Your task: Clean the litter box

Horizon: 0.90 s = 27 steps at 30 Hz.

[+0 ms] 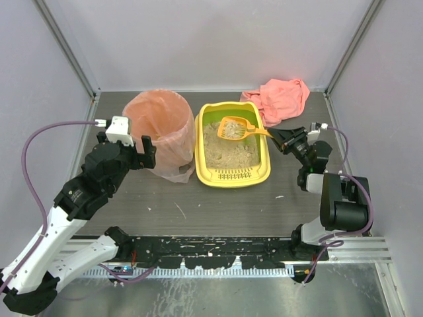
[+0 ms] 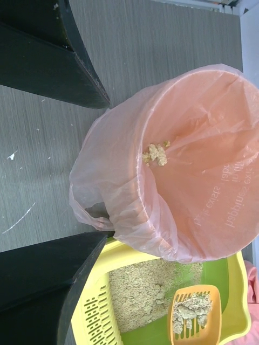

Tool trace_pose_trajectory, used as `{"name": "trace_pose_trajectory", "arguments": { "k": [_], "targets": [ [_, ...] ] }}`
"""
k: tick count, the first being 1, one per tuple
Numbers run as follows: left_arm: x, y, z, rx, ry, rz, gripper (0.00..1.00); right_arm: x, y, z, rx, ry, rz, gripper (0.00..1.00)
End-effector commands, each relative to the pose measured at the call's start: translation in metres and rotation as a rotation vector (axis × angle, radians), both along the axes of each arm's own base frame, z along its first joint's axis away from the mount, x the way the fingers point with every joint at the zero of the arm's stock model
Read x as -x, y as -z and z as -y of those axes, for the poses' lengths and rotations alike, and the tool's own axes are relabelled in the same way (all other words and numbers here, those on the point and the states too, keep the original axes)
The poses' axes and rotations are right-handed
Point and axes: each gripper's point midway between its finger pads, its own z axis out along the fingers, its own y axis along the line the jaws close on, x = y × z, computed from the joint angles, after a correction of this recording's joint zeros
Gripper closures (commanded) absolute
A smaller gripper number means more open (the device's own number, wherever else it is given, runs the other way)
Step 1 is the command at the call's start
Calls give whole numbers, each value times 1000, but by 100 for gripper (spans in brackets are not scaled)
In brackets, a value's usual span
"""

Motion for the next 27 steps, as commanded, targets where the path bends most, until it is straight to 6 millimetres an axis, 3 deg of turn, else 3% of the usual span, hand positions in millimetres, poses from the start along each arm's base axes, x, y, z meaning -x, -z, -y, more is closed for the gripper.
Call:
{"name": "trace_pose_trajectory", "arguments": {
  "k": [1,3,4,7,8,10,11,13,14,17,18,20,21,23,24,25,27],
  "targets": [
    [-3,-23,-1,39,-14,60,2,3,-17,27,10,113,76,99],
    [-3,-22,-1,42,-11,62,2,6,-29,-7,64,-45,149,99],
    [-4,-21,-1,41,-16,68,2,7,-34,-13,72,-75,172,99],
    [-5,-20,0,35,-11,54,2,6,-15,37,-24,136,73,99],
    [-4,-21,1,38,-6,50,2,6,-22,31,-11,97,103,99],
    [-4,-21,0,43,-13,62,2,9,-36,-10,46,-72,183,99],
    [-5,-21,-1,45,-19,71,2,9,-34,-4,40,-48,175,99],
    [-5,-21,0,43,-15,66,2,7,-18,35,-23,126,89,99],
    [-4,-22,0,43,-9,57,2,8,-17,40,-31,147,87,99],
    [-4,-19,-2,41,-18,63,2,12,-38,-10,44,-77,197,100],
    [-5,-19,-2,39,-25,70,2,13,-36,-5,39,-55,192,100],
    [-5,-18,0,37,-13,54,2,11,-14,38,-31,135,85,99],
    [-4,-19,1,39,-9,46,2,11,-17,39,-33,139,100,99],
    [-4,-18,1,42,-7,51,2,13,-34,-3,39,-54,187,100],
    [-6,-18,1,43,-11,62,2,15,-38,-12,57,-93,209,99],
    [-7,-18,1,41,-12,65,2,13,-32,-1,53,-42,179,99],
    [-6,-20,3,36,-3,51,2,10,-12,43,-3,143,70,99]
  ]
}}
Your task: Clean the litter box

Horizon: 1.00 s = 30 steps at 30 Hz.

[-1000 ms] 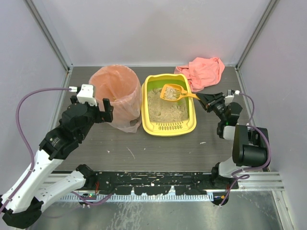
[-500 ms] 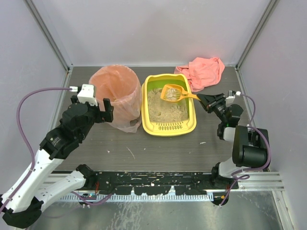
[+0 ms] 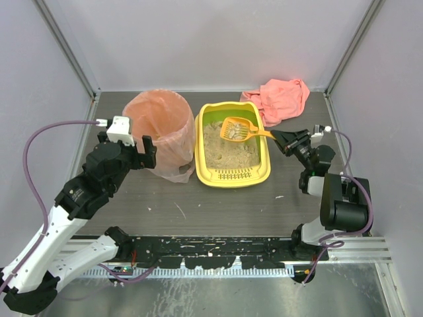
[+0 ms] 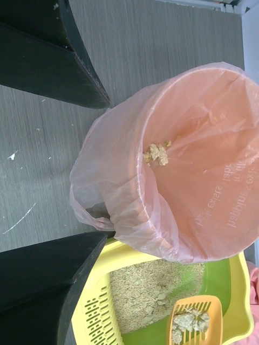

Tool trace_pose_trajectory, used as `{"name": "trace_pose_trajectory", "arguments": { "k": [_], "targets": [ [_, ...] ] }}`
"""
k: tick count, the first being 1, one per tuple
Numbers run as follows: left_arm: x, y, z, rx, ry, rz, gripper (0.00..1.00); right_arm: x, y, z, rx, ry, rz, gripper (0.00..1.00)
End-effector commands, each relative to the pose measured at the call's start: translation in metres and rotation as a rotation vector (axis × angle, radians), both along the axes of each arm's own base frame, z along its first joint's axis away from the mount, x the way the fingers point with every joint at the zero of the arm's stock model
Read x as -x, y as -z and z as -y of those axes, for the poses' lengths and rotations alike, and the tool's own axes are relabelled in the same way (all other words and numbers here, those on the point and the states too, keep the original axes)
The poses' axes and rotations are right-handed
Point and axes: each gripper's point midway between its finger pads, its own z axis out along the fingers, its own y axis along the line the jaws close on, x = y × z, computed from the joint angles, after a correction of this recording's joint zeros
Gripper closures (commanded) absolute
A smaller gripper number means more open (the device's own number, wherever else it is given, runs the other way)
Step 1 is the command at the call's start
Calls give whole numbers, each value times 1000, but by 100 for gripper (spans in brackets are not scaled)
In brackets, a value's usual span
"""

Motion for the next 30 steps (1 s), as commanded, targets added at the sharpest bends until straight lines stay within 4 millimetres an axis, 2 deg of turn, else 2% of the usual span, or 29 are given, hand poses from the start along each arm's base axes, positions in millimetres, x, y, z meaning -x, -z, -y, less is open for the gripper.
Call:
{"name": "trace_pose_trajectory", "arguments": {
  "k": [1,3,4,7,8,10,11,13,14,15,17,18,20,21,23,24,25,26,27,28,30],
  "targets": [
    [-4,-23,2,38,1,53,2,1,-15,36,-1,139,50,99],
    [-4,-23,1,43,-4,63,2,1,-29,3,60,-11,115,100],
    [-5,-22,-1,42,-14,73,2,1,-32,-2,66,-21,130,99],
    [-4,-22,2,40,-2,60,2,1,-14,41,-15,180,33,99],
    [-4,-24,3,41,5,56,2,0,-19,32,3,139,56,99],
    [-4,-22,2,41,1,60,2,-1,-31,-6,65,-31,121,99],
    [-6,-22,2,39,-3,67,2,0,-31,-6,54,-28,119,99],
    [-6,-24,3,39,0,67,2,0,-13,28,-30,128,33,99],
    [-5,-25,4,38,6,60,2,0,-11,36,-47,164,26,99],
    [-5,-25,4,39,7,56,2,-2,-17,25,-25,109,51,99],
    [-5,-24,3,42,2,68,2,-1,-29,-11,32,-56,120,99],
    [-7,-23,3,43,-2,74,2,1,-28,-7,9,-35,109,100],
    [-8,-24,5,40,4,66,2,0,-13,28,-67,132,30,99],
    [-6,-24,6,38,12,53,2,1,-13,29,-55,128,32,99],
    [-6,-24,5,38,10,57,2,-1,-25,-5,39,-30,95,99],
    [-7,-22,4,39,2,65,2,-1,-30,-12,39,-47,111,99],
    [-8,-21,3,35,-5,70,2,0,-28,-3,12,0,92,99],
    [-8,-21,3,33,-3,67,2,-1,-19,20,-24,96,45,99],
    [-7,-21,3,33,1,59,2,0,-13,29,-41,149,20,99],
    [-5,-22,4,38,5,56,2,0,-15,27,-18,130,32,99],
    [-5,-21,2,39,-1,63,2,-1,-28,-12,47,-38,90,99]
  ]
}}
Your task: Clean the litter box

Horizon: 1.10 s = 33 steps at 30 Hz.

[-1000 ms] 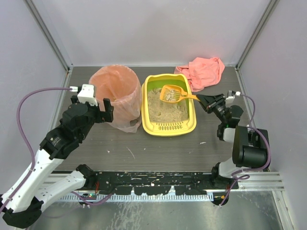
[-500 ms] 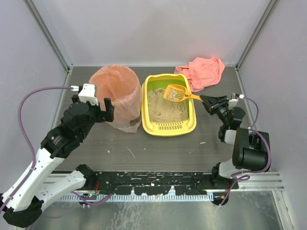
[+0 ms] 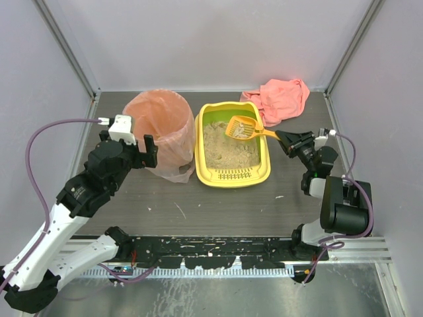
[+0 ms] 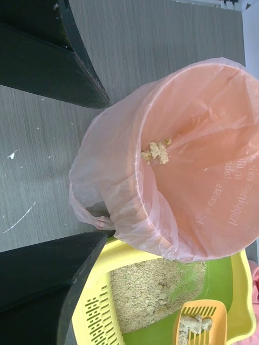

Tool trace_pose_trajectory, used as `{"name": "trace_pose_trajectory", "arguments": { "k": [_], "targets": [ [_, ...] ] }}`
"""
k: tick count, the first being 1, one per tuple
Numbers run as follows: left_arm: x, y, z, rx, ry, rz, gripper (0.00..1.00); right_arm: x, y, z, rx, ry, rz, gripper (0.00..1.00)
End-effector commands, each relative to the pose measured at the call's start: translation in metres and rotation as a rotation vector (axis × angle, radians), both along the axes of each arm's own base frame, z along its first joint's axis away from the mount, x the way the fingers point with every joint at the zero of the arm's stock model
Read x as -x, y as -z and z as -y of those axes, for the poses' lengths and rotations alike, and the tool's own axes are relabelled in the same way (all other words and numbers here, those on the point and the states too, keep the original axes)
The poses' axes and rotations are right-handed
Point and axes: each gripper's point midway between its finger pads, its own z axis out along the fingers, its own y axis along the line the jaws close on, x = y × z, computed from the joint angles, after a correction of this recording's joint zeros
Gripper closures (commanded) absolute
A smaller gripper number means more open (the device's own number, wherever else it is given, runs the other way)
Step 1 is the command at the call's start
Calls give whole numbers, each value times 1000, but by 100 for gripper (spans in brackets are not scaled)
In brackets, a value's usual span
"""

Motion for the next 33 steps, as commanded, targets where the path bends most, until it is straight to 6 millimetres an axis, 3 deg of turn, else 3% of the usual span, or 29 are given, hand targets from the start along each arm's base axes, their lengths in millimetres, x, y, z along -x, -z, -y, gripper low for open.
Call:
{"name": "trace_pose_trajectory", "arguments": {
  "k": [1,2,4,5,8,9,12,13,15,16,19,21,22,26,33],
  "targets": [
    [-4,-21,-2,45,-15,81,2,-3,-40,-33,78,-130,165,99],
    [-5,-19,-2,43,-17,82,2,-3,-41,-29,57,-104,164,99],
    [-5,-22,0,39,-7,70,2,-5,-24,3,1,43,81,99],
    [-3,-22,1,38,-1,62,2,-5,-19,9,-5,74,61,99],
    [-3,-20,-3,35,-15,75,2,-5,-36,-32,70,-106,146,99],
    [-4,-20,-4,35,-21,83,2,-4,-36,-32,67,-99,149,99],
    [-3,-22,-3,31,-11,70,2,-4,-13,14,-6,96,40,99],
    [-1,-21,-3,30,-8,64,2,-4,-20,10,7,66,64,99],
    [-2,-21,-5,32,-18,77,2,-5,-34,-30,81,-106,134,99],
    [-3,-20,-5,32,-25,85,2,-3,-35,-34,76,-114,138,99],
    [-2,-20,-3,30,-9,69,2,-4,-15,6,18,72,33,99],
    [0,-23,-3,37,-2,78,2,-6,-27,-29,107,-96,85,99],
    [-1,-22,-3,37,-4,87,2,-5,-29,-38,110,-132,89,99],
    [1,-16,2,30,31,62,2,-2,-38,-11,61,-2,71,99],
    [10,-18,0,105,30,86,2,-5,-102,-23,55,-10,125,99]
  ]
}}
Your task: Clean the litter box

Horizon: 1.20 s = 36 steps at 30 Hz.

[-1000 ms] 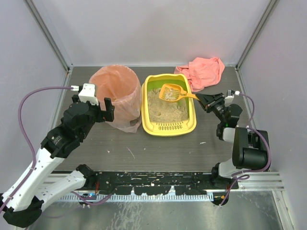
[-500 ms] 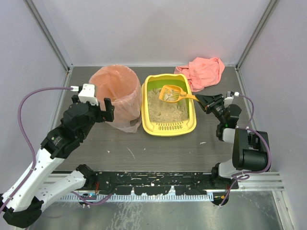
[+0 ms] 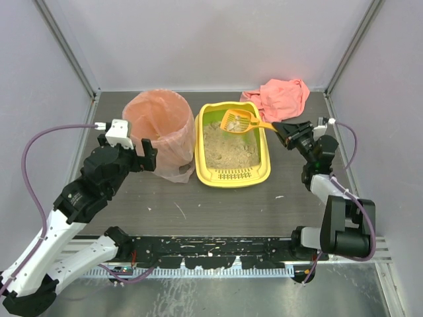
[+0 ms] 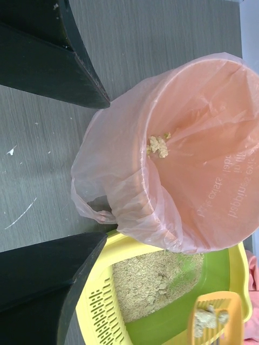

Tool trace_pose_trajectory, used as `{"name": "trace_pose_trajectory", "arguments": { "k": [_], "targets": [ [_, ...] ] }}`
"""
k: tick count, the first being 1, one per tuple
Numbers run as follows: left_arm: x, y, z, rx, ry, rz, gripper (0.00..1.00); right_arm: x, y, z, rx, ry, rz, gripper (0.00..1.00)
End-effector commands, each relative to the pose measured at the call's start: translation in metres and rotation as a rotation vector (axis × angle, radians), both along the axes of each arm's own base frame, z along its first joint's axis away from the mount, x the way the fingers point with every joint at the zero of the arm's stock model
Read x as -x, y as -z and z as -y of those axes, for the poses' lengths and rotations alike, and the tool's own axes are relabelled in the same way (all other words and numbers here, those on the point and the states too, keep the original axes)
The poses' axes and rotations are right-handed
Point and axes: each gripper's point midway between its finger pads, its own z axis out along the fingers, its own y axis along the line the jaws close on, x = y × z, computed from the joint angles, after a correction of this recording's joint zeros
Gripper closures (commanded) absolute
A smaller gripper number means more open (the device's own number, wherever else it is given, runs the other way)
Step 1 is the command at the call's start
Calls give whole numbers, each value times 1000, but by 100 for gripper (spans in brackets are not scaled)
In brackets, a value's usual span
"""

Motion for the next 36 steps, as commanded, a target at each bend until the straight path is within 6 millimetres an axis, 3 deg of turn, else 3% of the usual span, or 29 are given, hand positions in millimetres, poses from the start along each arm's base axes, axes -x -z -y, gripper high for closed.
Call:
{"name": "trace_pose_trajectory", "arguments": {
  "k": [1,6,14,24,29,36],
  "targets": [
    [6,-19,0,91,16,74,2,-4,-79,-10,27,15,138,99],
    [14,-17,-3,107,28,88,2,-7,-137,-50,69,-27,208,99],
    [23,-9,-20,146,-48,86,2,-21,-177,-135,180,-121,324,100],
    [37,1,-43,192,-126,92,2,-42,-182,-221,508,-227,620,99],
    [42,3,-46,204,-124,102,2,-25,-195,-249,653,-283,850,100],
    [43,5,-46,200,-121,96,2,-2,-207,-269,862,-354,1120,99]
  ]
}}
